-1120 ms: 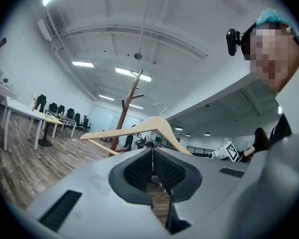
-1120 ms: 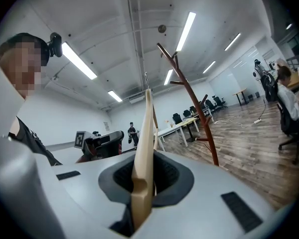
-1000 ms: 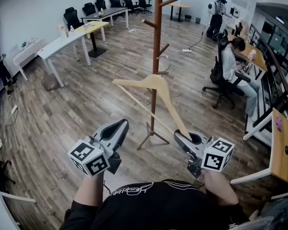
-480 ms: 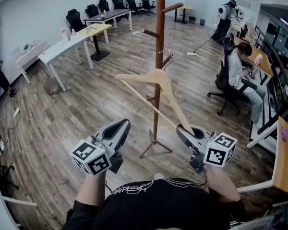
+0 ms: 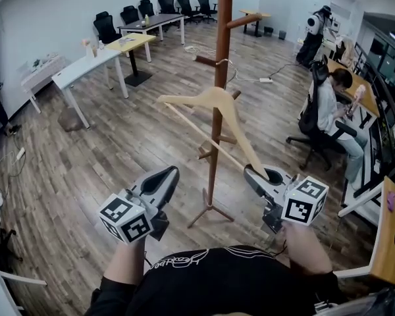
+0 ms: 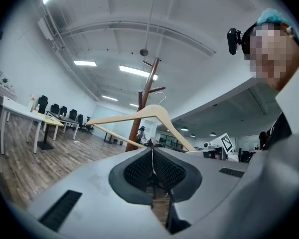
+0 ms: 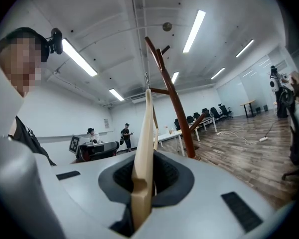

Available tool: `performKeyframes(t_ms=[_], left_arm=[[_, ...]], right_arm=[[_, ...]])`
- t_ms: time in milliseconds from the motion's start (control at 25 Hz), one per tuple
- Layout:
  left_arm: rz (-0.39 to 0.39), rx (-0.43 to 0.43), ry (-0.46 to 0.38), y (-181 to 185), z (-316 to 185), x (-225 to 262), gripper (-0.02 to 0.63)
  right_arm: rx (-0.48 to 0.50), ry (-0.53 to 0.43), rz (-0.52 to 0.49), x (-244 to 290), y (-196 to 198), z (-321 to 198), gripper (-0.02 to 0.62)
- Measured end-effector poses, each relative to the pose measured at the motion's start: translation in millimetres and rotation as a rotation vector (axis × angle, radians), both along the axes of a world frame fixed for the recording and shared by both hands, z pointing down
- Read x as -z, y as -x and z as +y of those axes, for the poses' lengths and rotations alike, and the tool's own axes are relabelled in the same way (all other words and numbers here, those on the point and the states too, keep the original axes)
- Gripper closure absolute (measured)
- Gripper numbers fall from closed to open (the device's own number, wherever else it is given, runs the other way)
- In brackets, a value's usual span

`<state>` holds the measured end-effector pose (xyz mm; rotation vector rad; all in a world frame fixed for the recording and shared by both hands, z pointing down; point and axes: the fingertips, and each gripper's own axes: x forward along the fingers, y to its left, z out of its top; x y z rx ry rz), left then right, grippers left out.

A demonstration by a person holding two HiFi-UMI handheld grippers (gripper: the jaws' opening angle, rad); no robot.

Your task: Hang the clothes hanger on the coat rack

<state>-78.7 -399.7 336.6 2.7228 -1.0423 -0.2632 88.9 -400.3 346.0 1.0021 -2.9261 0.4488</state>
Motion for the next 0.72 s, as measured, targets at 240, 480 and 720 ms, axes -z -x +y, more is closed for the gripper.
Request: performKeyframes(t_ms=[240,480,720], left_arm=[[-0.003,0.020,0.003,0.2,-24.4,-3.5,0.597],[-0.005,0.053,0.016,7.0,-39.7,-3.7,0.597],[-0.027,0.084,0.028,13.3,-51.2,-13.7,0.597]], right_arm=[[0.022,-0.021,0.016,7.1,-2.2,-33.3,0.540],[0.048,-0.008,0.018,5.6,2.2,-57.4,0.540],[0.057,0.024,0.026,-11.3,2.3,-79.4,0.540]])
